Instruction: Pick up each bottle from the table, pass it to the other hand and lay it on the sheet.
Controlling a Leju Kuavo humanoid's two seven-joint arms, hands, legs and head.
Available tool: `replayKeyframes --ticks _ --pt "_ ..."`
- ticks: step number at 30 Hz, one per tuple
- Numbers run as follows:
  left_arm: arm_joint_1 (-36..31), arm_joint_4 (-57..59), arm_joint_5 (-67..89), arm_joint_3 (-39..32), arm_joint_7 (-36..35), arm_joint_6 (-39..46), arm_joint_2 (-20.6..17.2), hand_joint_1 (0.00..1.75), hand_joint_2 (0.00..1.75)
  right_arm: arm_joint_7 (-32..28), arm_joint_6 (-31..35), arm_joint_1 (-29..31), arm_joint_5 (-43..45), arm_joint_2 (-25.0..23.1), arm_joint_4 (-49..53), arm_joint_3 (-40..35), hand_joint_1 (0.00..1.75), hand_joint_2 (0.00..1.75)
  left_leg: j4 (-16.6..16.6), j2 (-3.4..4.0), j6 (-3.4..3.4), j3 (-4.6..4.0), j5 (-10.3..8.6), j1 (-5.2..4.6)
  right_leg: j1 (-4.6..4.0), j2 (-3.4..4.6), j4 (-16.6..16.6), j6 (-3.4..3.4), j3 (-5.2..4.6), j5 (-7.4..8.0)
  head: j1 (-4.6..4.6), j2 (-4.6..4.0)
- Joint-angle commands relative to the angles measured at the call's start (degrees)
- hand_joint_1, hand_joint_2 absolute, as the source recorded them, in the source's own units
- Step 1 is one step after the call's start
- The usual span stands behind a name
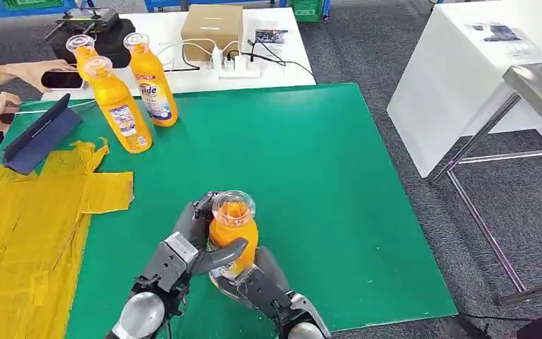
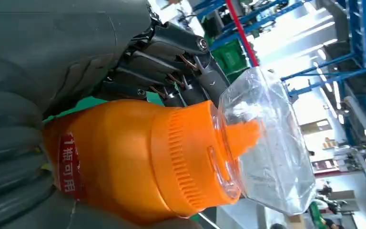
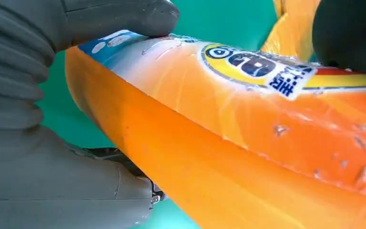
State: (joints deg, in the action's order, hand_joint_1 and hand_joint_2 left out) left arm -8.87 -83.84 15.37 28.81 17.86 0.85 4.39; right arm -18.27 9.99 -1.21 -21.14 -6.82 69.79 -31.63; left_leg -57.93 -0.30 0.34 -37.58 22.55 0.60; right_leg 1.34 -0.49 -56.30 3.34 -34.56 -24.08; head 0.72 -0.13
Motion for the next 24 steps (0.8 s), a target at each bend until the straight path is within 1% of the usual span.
replayKeyframes --ticks 1,2,4,6,8,10,12,13,14,16,19,20,21,22,24 --pt "-1.0 3.9 2.4 0.9 -0.9 0.0 -1.9 1.75 1.75 -1.3 2.2 0.1 -1.2 0.8 8.8 5.3 1.75 1.75 0.0 0.15 0.00 0.18 0.05 -0.04 0.01 0.15 0.0 -0.11 0.13 -0.02 -0.02 0.00" --pt "-1.0 3.9 2.6 0.9 -0.9 0.0 -1.9 1.75 1.75 -1.3 2.3 0.1 -1.3 0.9 9.1 5.4 1.75 1.75 0.0 0.20 -0.01 0.32 0.11 -0.01 -0.02 0.20 0.0 -0.18 0.27 -0.06 0.00 0.00" --pt "-1.0 3.9 2.6 0.9 -0.9 0.0 -1.9 1.75 1.75 -1.3 2.3 0.1 -1.3 0.9 9.1 5.4 1.75 1.75 0.0 0.11 0.00 0.17 0.04 -0.02 0.00 0.11 0.0 -0.11 0.14 -0.01 0.00 0.00" --pt "-1.0 3.9 2.6 0.9 -0.9 0.0 -1.9 1.75 1.75 -1.3 2.3 0.1 -1.3 0.9 9.1 5.4 1.75 1.75 0.0 0.19 0.00 0.35 0.12 -0.01 -0.03 0.19 0.0 -0.18 0.30 -0.06 0.00 0.00" --pt "-1.0 3.9 2.6 0.9 -0.9 0.0 -1.9 1.75 1.75 -1.3 2.3 0.1 -1.3 0.9 9.1 5.4 1.75 1.75 0.0 0.18 0.00 0.26 0.07 -0.02 -0.01 0.18 0.0 -0.12 0.20 -0.02 0.00 0.00" --pt "-1.0 3.9 2.6 0.9 -0.9 0.0 -1.9 1.75 1.75 -1.3 2.3 0.1 -1.3 0.9 9.1 5.4 1.75 1.75 0.0 0.22 -0.01 0.55 0.20 0.01 -0.05 0.23 0.0 -0.25 0.48 -0.13 -0.02 0.00" --pt "-1.0 3.9 2.6 0.9 -0.9 0.0 -1.9 1.75 1.75 -1.3 2.3 0.1 -1.3 0.9 9.1 5.4 1.75 1.75 0.0 0.13 0.01 0.62 0.24 0.04 -0.08 0.13 0.0 -0.28 0.60 -0.19 -0.02 0.00" --pt "-1.0 3.9 2.6 0.9 -0.9 0.0 -1.9 1.75 1.75 -1.3 2.3 0.1 -1.3 0.9 9.1 5.4 1.75 1.75 0.0 0.15 0.03 0.61 0.24 0.04 -0.08 0.15 0.0 -0.28 0.60 -0.19 -0.02 0.00" --pt "-1.0 3.9 2.6 0.9 -0.9 0.0 -1.9 1.75 1.75 -1.3 2.3 0.1 -1.3 0.9 9.1 5.4 1.75 1.75 0.0 0.15 0.03 0.28 0.07 -0.02 0.00 0.13 0.0 -0.12 0.23 -0.04 0.00 0.00" --pt "-0.9 3.9 2.8 0.8 -0.9 0.0 -1.8 1.75 1.75 -1.4 3.2 -0.1 -2.0 0.8 9.3 5.7 1.75 1.75 0.0 0.17 0.02 0.45 0.15 0.03 -0.06 0.16 0.0 -0.20 0.42 -0.10 0.00 0.00" --pt "-0.6 3.4 3.3 0.8 -1.0 -0.1 -2.0 1.75 1.75 -1.1 4.0 -0.5 -3.3 1.0 9.8 5.8 1.75 1.75 0.0 0.12 0.01 0.27 0.07 0.01 -0.03 0.11 0.0 -0.14 0.25 -0.04 -0.02 0.00" --pt "-0.6 3.2 3.3 0.9 -0.9 -0.2 -1.9 1.75 1.75 -1.0 4.1 -0.6 -3.6 1.0 9.8 5.7 1.75 1.75 0.0 0.14 0.01 0.40 0.12 0.00 -0.03 0.13 0.0 -0.18 0.36 -0.08 0.00 0.00" --pt "-0.7 2.9 3.5 1.2 -0.9 -0.4 -1.9 0.79 1.75 -0.8 4.6 -0.7 -4.3 1.1 9.7 5.6 1.75 1.75 0.0 0.11 0.01 0.25 0.06 -0.01 -0.02 0.10 0.0 -0.13 0.21 -0.03 0.00 0.00" --pt "-0.8 2.7 3.8 1.6 -0.9 -0.6 -2.0 0.00 1.75 -0.7 4.7 -0.7 -4.5 1.1 9.6 5.7 1.75 1.75 0.0 0.15 0.00 0.41 0.12 0.02 -0.05 0.13 0.0 -0.20 0.37 -0.09 -0.02 0.00" --pt "-0.7 2.1 3.7 2.4 -1.0 -1.3 -1.7 0.00 1.75 -0.5 5.5 -0.7 -5.4 1.0 9.2 5.6 1.75 1.75 0.0 0.06 0.01 0.13 0.02 0.00 -0.02 0.04 0.0 -0.08 0.11 -0.01 0.00 0.00"
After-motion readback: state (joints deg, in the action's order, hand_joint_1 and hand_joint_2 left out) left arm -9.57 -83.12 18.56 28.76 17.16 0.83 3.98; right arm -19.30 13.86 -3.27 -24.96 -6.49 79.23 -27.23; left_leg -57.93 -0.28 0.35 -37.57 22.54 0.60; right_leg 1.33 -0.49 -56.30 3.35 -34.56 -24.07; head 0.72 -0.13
